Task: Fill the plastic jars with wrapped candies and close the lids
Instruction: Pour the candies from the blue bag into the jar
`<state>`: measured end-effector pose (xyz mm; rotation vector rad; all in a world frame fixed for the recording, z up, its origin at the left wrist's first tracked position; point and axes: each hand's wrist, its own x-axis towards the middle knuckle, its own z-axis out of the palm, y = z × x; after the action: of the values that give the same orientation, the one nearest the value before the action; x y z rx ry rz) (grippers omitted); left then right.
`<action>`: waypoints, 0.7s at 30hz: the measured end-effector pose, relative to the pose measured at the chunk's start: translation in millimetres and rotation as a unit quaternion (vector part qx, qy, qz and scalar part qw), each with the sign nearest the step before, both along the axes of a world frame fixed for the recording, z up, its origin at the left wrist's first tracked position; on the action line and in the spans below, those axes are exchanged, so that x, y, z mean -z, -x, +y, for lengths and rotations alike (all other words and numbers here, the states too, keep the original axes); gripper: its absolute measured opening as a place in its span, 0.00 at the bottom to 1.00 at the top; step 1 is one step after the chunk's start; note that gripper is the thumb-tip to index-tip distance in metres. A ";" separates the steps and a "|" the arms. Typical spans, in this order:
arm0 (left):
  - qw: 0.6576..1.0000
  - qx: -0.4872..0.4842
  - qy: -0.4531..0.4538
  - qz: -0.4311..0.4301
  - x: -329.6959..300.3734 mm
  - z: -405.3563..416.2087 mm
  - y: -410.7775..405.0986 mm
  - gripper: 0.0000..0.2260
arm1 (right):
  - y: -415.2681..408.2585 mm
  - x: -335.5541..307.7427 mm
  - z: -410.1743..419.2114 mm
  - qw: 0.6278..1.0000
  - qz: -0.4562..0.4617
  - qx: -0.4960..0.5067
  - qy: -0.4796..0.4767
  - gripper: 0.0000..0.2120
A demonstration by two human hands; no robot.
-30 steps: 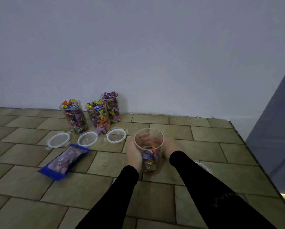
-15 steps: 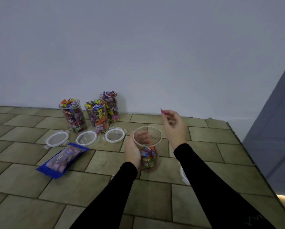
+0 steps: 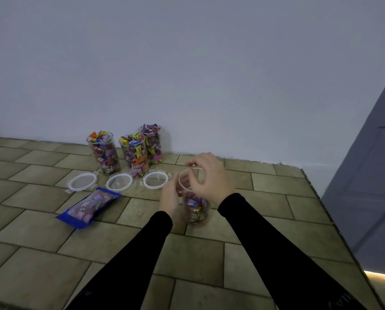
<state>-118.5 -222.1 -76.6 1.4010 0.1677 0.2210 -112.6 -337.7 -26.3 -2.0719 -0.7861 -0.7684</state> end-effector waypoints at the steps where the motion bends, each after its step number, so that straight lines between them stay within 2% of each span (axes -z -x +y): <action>1: 0.999 0.000 -0.042 -0.008 0.7 8.3 1.0 0.15 | 2.6 -4.9 7.8 1.000 -0.008 -0.012 0.004 0.07; 4: 0.994 -0.003 -0.112 -0.017 -0.8 35.2 5.4 0.10 | 9.2 -14.6 36.2 0.998 -0.042 -0.051 0.013 0.08; 6: 0.990 -0.006 -0.141 -0.018 -5.6 57.8 12.4 0.08 | 9.5 -13.1 59.8 0.997 -0.030 -0.071 0.028 0.09; 9: 0.977 -0.015 -0.211 0.002 -4.2 103.4 14.5 0.07 | 4.5 -0.4 98.0 0.992 0.084 -0.082 0.051 0.10; 12: 0.955 -0.052 -0.281 0.072 7.1 155.3 9.9 0.07 | -4.3 13.2 134.2 0.983 0.165 -0.059 0.050 0.08; 14: 0.927 -0.102 -0.342 0.117 9.8 182.9 12.7 0.07 | -12.2 23.0 152.7 0.973 0.220 -0.034 0.066 0.07; 17: 0.858 -0.165 -0.454 0.173 15.8 222.1 21.5 0.11 | -24.7 37.9 183.9 0.930 0.357 -0.026 0.086 0.09; 21: 0.773 -0.193 -0.528 0.296 33.3 257.1 27.1 0.15 | -35.3 53.1 215.2 0.890 0.436 0.005 0.132 0.12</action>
<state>-145.6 35.0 -109.9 2.5409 0.9869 0.2072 -77.3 -122.5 -79.4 -2.3312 -0.3629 0.3213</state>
